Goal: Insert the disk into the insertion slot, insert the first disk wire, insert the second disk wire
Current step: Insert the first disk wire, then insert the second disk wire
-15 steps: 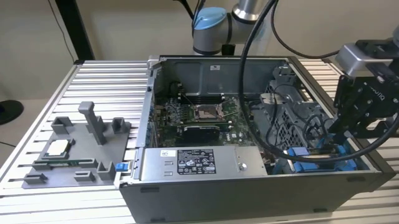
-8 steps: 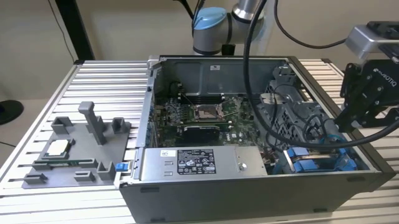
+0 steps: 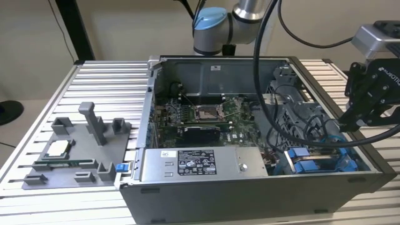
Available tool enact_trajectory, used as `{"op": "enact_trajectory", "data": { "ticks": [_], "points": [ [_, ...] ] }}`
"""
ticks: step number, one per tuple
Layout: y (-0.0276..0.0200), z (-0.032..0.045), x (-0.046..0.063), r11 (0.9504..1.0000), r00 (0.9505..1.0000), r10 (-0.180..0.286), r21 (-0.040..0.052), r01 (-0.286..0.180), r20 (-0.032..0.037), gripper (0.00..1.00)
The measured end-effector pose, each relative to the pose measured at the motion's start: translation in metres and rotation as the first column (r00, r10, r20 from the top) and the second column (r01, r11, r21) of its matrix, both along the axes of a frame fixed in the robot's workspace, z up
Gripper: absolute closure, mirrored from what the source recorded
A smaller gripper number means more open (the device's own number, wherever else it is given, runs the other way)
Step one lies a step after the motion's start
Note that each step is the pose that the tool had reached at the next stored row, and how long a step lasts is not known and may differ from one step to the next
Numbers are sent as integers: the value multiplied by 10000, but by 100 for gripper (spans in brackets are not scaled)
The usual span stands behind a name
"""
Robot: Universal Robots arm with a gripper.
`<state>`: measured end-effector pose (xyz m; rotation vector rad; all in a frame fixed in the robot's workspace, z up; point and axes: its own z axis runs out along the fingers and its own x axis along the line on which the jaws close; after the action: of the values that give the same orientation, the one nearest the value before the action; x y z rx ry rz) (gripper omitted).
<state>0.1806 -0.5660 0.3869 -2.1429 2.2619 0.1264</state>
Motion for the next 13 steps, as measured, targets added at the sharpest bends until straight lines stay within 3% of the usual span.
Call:
{"op": "enact_trajectory", "data": {
  "ticks": [13],
  "points": [
    [50,-49,95,9993,9993,363,12,-363,0,0]
  ]
}}
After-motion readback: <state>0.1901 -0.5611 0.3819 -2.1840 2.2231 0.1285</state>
